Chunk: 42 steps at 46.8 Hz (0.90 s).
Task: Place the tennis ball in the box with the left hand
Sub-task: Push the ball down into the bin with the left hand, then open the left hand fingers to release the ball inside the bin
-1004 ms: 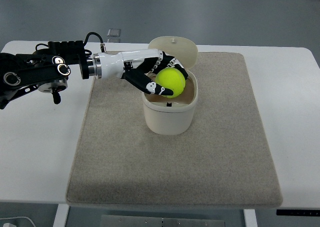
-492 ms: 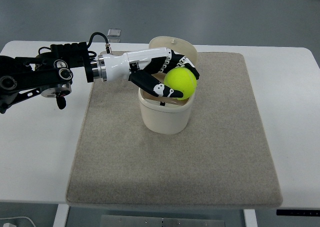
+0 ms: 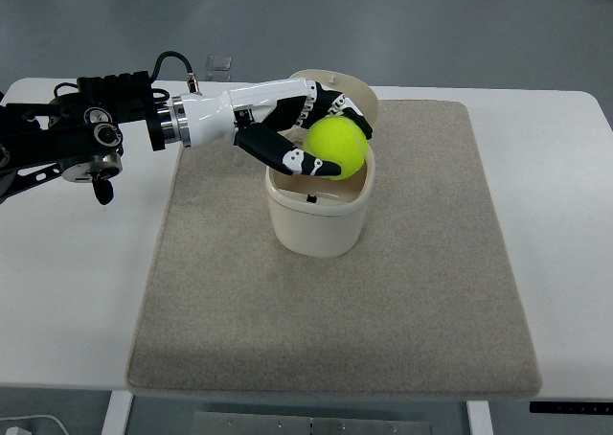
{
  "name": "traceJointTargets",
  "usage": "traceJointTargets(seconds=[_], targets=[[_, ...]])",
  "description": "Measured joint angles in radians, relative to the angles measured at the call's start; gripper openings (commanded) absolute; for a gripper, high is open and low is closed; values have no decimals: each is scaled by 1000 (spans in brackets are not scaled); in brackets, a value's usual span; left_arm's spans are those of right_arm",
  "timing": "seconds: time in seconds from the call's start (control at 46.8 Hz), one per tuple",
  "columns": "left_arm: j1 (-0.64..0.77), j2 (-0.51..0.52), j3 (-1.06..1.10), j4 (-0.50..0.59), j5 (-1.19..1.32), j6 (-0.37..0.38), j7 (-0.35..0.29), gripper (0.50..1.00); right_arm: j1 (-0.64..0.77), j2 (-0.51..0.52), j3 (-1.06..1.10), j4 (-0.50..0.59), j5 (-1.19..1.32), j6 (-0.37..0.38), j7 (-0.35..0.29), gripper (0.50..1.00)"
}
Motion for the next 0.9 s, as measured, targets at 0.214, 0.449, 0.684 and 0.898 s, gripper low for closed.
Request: traceJointTargets(seconds=[0.214, 0.449, 0.684, 0.898], targets=[[2, 1, 2, 3, 1, -1, 0, 664, 0, 0, 0, 0, 0, 0, 0, 938], [4, 2, 3, 31, -1, 1, 0, 956, 0, 0, 0, 0, 0, 0, 0, 938], [4, 0, 2, 44, -2, 2, 0, 962, 0, 0, 0, 0, 0, 0, 0, 938], [10, 0, -9, 32, -3, 1, 0, 962, 0, 0, 0, 0, 0, 0, 0, 938]])
